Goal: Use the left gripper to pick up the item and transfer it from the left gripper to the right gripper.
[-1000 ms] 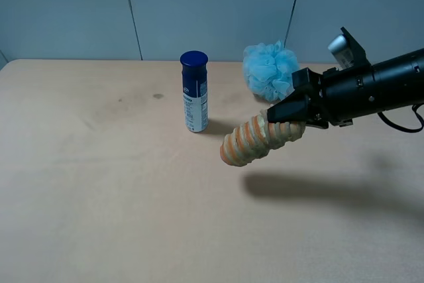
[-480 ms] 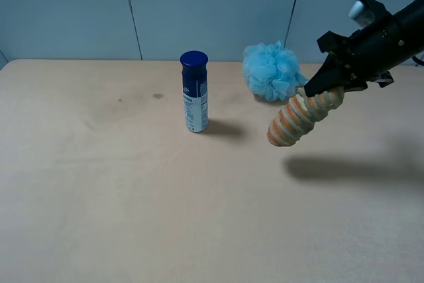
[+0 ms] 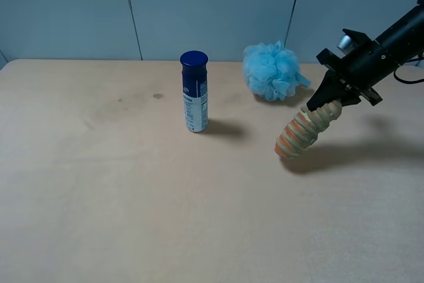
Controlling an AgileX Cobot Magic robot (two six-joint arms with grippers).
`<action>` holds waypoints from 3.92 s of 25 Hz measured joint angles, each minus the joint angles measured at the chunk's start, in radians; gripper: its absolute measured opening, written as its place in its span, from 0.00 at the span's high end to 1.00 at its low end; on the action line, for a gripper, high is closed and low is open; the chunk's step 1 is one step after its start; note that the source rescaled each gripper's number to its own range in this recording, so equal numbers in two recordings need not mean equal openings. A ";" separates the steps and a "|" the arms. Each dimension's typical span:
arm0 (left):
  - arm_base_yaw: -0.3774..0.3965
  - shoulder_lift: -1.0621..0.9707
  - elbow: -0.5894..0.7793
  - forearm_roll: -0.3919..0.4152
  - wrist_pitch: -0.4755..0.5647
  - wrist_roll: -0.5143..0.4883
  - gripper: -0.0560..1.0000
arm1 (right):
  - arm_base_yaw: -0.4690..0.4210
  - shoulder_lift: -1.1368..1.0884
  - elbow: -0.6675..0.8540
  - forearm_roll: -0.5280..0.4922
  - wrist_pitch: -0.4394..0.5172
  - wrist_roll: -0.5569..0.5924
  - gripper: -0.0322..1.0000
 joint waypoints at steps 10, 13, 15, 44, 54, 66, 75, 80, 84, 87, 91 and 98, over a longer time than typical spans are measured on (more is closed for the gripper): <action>0.000 0.000 0.000 0.000 0.000 0.000 0.01 | 0.000 0.074 -0.005 -0.066 -0.057 0.087 0.18; 0.000 0.000 0.000 0.000 0.000 0.000 0.01 | 0.001 0.074 -0.007 -0.077 -0.062 0.090 0.04; 0.000 0.000 0.000 0.000 0.000 0.000 0.01 | 0.001 0.074 -0.015 -0.083 -0.064 0.090 0.01; 0.000 0.000 0.000 0.000 -0.001 0.000 0.01 | 0.001 -0.319 -0.359 -0.382 0.078 0.390 0.00; 0.000 0.000 0.000 0.000 -0.001 0.000 0.01 | 0.001 -0.727 -0.034 -0.398 0.079 0.412 0.00; 0.000 0.000 0.000 0.000 -0.001 0.000 0.01 | 0.001 -1.297 0.469 -0.528 0.078 0.412 0.00; 0.000 0.000 0.000 0.000 -0.001 0.000 0.01 | 0.001 -1.716 0.672 -0.628 -0.065 0.423 0.00; 0.000 0.000 0.000 0.000 -0.001 0.000 0.01 | 0.001 -1.847 0.750 -0.633 -0.103 0.451 0.00; 0.000 0.000 0.000 0.000 -0.001 0.000 0.01 | 0.001 -1.874 0.752 -0.637 -0.105 0.452 0.00; 0.000 0.000 0.000 0.000 -0.001 0.000 0.01 | 0.001 -1.874 0.752 -0.639 -0.106 0.452 0.00; 0.000 0.000 0.000 0.000 -0.001 0.000 0.01 | 0.001 -1.874 0.752 -0.636 -0.106 0.452 0.00; 0.000 0.000 0.000 0.000 -0.001 0.000 0.01 | 0.001 -1.909 0.754 -0.635 -0.107 0.452 0.00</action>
